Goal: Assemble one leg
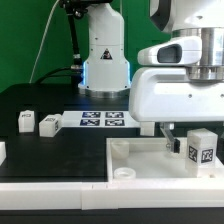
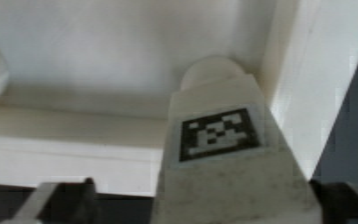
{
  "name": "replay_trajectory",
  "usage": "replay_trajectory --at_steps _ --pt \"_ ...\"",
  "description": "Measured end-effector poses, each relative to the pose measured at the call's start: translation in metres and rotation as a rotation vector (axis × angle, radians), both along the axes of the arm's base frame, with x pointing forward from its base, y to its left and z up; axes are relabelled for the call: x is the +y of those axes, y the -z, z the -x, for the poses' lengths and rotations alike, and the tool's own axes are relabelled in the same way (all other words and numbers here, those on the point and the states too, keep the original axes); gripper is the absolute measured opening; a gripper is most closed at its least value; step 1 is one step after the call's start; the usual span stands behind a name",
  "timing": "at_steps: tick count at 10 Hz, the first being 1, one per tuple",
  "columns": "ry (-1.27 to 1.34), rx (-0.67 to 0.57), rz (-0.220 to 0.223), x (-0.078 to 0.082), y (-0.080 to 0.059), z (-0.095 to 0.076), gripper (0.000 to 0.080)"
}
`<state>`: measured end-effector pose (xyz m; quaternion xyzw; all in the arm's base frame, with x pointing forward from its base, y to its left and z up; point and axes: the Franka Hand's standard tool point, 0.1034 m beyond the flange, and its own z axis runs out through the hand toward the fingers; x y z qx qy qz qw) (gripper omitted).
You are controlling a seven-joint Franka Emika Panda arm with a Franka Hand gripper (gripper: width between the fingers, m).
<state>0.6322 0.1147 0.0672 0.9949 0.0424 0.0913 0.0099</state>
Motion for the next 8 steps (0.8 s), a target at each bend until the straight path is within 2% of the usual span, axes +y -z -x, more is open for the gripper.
replay_trajectory --at_steps 1,2,4,6,8 --pt "0.013 0.0 -0.003 0.0002 0.0 0.0 0.0409" --pt "0.143 -0.001 -0.032 0.0018 -0.0003 0.0 0.0291" --pt "0.311 0.001 -0.067 0.004 -0.001 -0.0002 0.0291" --pt "0.585 0.007 -0.117 0.0013 -0.0002 0.0009 0.0291" --pt "0.79 0.004 -0.148 -0.0011 0.0009 0.0017 0.0291"
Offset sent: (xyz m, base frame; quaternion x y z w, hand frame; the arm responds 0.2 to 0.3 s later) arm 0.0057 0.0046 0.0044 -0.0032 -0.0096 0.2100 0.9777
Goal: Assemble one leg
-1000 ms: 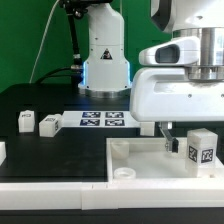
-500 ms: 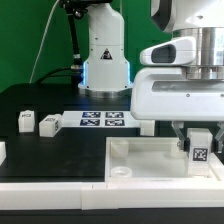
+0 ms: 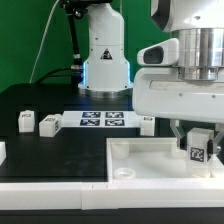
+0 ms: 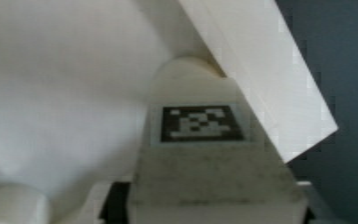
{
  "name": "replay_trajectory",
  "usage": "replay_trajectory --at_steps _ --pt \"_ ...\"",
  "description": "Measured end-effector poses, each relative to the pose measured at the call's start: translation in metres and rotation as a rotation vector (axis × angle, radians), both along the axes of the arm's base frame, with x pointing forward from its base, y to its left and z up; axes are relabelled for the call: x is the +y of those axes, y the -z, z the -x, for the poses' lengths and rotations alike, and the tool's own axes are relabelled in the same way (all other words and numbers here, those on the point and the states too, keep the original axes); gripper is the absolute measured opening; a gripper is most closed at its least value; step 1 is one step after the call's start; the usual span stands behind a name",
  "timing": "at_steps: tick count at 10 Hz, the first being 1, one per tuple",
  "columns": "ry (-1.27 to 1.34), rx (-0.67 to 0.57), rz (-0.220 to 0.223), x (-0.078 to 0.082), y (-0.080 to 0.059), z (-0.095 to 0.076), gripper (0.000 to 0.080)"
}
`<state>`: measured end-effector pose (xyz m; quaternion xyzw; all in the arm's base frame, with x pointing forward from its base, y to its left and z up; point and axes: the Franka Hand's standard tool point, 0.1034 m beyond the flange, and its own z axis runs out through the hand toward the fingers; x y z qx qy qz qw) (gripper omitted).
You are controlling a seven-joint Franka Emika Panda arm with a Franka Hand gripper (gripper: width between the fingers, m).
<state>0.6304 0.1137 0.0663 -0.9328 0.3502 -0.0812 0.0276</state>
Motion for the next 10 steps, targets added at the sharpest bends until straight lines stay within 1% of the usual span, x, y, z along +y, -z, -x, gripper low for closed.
replay_trajectory --at_steps 4,5,6,7,8,10 --pt "0.332 0.01 -0.062 -0.002 0.0007 0.002 0.0291" --pt "0.446 0.016 -0.084 -0.0025 0.0007 0.003 0.0292" --pt "0.59 0.026 -0.118 -0.0027 0.0009 0.0039 0.0294" --pt "0.688 0.037 -0.13 -0.0022 0.001 0.0049 0.0294" --pt "0.822 0.042 -0.156 -0.0022 0.0014 0.0056 0.0294" --pt "0.949 0.052 -0.19 -0.0015 0.0014 0.0064 0.0294"
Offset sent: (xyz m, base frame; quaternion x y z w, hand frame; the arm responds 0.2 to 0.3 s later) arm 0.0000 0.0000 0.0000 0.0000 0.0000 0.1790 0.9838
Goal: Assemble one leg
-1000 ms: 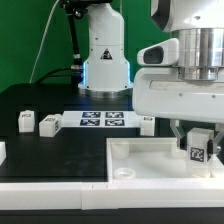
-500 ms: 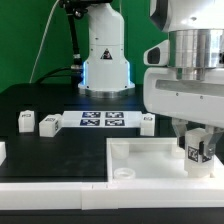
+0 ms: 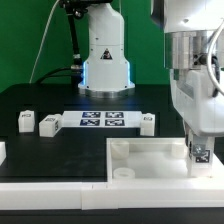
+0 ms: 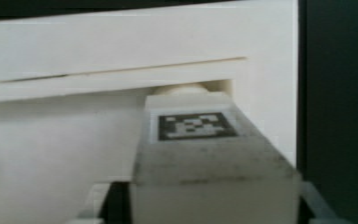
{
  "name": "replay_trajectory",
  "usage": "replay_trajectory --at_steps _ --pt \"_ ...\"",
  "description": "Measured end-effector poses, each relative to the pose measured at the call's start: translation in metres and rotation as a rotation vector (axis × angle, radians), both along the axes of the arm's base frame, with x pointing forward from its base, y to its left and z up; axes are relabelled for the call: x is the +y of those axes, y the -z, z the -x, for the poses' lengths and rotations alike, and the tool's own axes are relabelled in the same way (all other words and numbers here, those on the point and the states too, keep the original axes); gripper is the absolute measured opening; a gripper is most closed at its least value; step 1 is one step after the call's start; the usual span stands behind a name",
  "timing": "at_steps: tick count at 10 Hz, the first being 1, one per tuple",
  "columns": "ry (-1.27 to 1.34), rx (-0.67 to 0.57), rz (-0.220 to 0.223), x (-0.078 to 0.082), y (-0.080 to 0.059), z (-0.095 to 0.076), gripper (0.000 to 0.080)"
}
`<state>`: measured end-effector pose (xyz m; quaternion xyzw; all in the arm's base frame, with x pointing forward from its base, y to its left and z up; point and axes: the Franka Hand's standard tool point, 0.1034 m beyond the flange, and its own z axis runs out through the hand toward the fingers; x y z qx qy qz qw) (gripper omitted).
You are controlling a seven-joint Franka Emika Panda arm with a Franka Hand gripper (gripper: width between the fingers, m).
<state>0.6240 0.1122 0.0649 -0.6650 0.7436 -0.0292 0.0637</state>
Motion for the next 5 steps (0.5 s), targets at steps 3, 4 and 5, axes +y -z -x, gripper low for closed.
replay_trajectory --at_steps 3,4,5 --pt "-0.004 -0.011 -0.004 0.0048 0.0004 0.0003 0.051" --pt "-0.02 -0.012 -0.002 0.0074 0.0004 0.0008 0.051" --pt "-0.142 -0.028 0.016 0.0093 -0.0003 -0.0004 0.0624"
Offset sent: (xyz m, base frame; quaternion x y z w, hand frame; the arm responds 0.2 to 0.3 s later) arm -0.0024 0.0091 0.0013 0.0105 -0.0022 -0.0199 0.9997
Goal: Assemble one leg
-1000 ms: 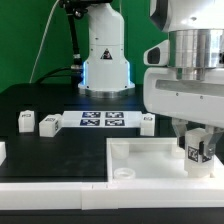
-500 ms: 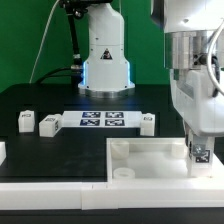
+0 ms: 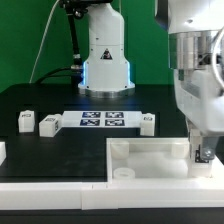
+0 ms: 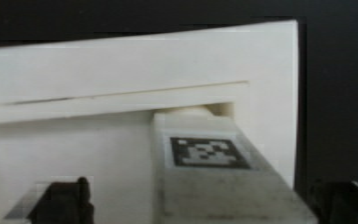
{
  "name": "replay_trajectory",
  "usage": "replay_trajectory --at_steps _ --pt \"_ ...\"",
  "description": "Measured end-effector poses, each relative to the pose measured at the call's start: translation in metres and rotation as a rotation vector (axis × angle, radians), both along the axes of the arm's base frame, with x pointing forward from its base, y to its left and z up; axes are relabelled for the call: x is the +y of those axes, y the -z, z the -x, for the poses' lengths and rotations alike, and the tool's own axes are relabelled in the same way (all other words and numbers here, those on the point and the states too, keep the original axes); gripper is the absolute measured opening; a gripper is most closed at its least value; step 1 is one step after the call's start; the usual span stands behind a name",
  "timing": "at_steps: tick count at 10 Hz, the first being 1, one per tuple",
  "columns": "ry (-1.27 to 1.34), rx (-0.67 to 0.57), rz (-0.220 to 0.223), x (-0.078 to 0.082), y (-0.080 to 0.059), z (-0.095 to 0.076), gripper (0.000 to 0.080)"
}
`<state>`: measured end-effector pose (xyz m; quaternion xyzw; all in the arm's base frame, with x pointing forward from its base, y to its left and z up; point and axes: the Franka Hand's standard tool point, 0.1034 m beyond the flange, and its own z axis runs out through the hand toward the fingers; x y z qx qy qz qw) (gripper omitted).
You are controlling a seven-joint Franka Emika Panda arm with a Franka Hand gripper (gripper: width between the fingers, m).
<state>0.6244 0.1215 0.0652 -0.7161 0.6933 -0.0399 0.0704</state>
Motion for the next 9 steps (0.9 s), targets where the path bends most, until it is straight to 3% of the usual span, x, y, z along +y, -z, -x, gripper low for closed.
replay_trajectory --at_steps 3,9 --pt "-0.433 -0.031 0.066 0.0052 -0.0008 -0.0011 0.0649" --pt "-1.081 -0.062 0.185 0.0 -0.0013 -0.0033 0.0649"
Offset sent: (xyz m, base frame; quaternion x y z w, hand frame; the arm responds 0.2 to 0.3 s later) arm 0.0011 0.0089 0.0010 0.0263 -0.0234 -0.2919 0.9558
